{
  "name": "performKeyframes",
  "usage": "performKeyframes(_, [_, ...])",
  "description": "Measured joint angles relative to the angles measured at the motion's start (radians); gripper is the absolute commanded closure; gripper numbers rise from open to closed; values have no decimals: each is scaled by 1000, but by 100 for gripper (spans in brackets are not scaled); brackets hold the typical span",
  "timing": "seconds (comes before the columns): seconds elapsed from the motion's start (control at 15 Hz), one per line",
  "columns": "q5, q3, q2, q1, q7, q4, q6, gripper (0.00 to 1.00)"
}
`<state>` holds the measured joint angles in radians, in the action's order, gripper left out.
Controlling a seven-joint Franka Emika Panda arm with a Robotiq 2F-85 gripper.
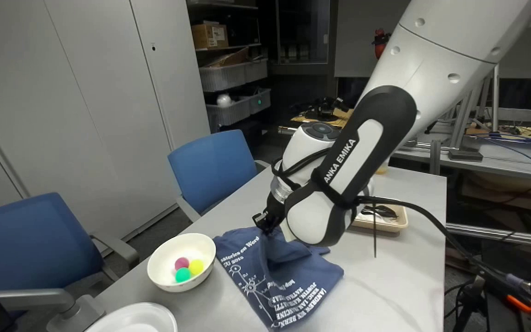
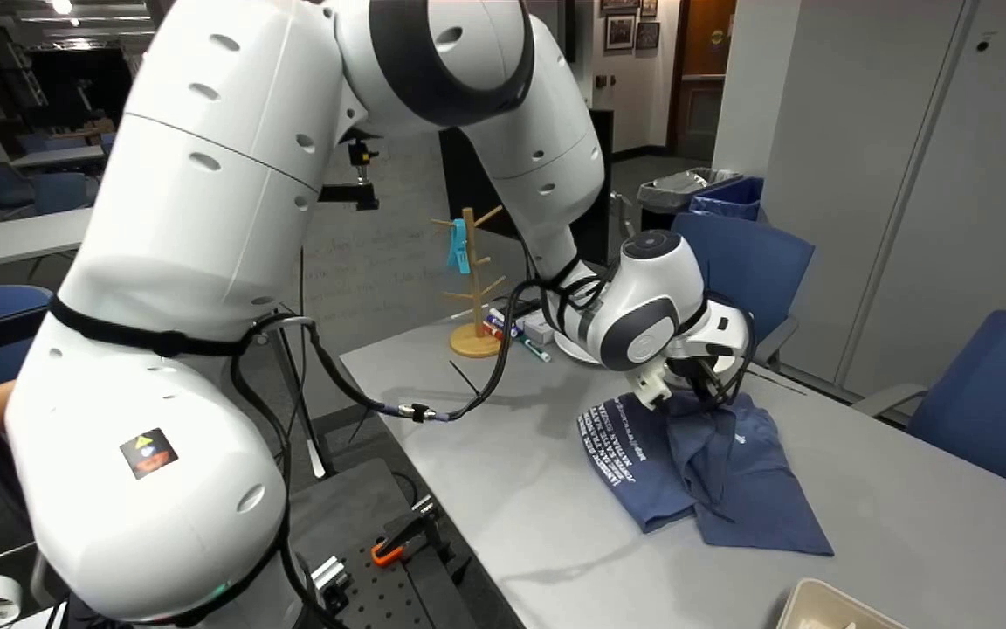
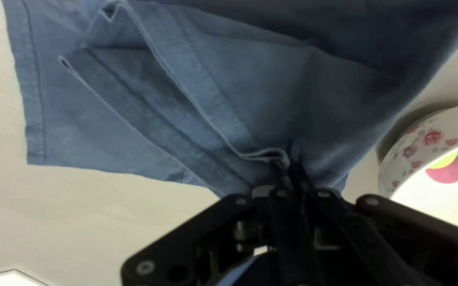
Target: Fold the shirt
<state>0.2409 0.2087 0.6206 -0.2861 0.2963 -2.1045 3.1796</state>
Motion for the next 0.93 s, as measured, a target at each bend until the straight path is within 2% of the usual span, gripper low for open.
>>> performKeyframes(0.27, [-3, -26, 90, 28, -7, 130, -2, 99])
performKeyframes(0.6, [-22, -214, 165, 163, -77, 254, -51, 97])
performKeyframes(0.67, [-29, -236, 178, 183, -94, 277, -74, 69])
performKeyframes(0.73, [-37, -247, 191, 195, -105, 296, -96, 68])
performKeyframes(0.93, [-57, -239, 218, 204, -127, 338, -144, 47])
